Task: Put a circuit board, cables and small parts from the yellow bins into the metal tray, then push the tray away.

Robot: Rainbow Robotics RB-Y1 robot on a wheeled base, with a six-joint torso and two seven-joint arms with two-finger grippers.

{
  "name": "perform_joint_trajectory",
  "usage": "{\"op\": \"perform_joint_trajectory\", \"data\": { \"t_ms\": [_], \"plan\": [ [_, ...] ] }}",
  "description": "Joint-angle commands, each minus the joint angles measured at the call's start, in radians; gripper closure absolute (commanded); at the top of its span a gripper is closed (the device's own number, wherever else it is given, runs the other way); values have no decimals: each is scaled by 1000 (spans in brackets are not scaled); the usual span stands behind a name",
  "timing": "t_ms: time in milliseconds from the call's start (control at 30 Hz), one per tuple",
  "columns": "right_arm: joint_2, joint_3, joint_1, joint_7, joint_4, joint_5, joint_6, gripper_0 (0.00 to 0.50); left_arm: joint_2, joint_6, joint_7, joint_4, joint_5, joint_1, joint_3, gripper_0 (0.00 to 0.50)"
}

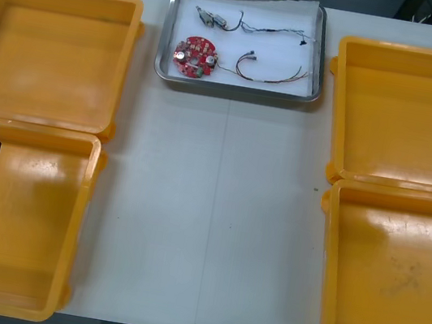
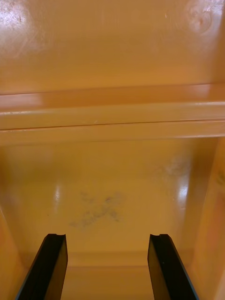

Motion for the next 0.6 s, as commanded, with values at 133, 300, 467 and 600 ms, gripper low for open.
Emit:
{"op": "perform_joint_trajectory", "data": {
  "t_ms": [133,300,467,600],
  "plan": [
    [-33,-27,10,-28,-31,-1,4,0,-9,-6,-77,-17,-9,10,8,0],
    [-33,-27,10,-28,-31,-1,4,0,-9,-6,-77,-17,-9,10,8,0],
    [-33,-27,10,-28,-31,-1,4,0,-9,-6,-77,-17,-9,10,8,0],
    [-33,-27,10,-28,-31,-1,4,0,-9,-6,-77,-17,-9,10,8,0]
  ]
}}
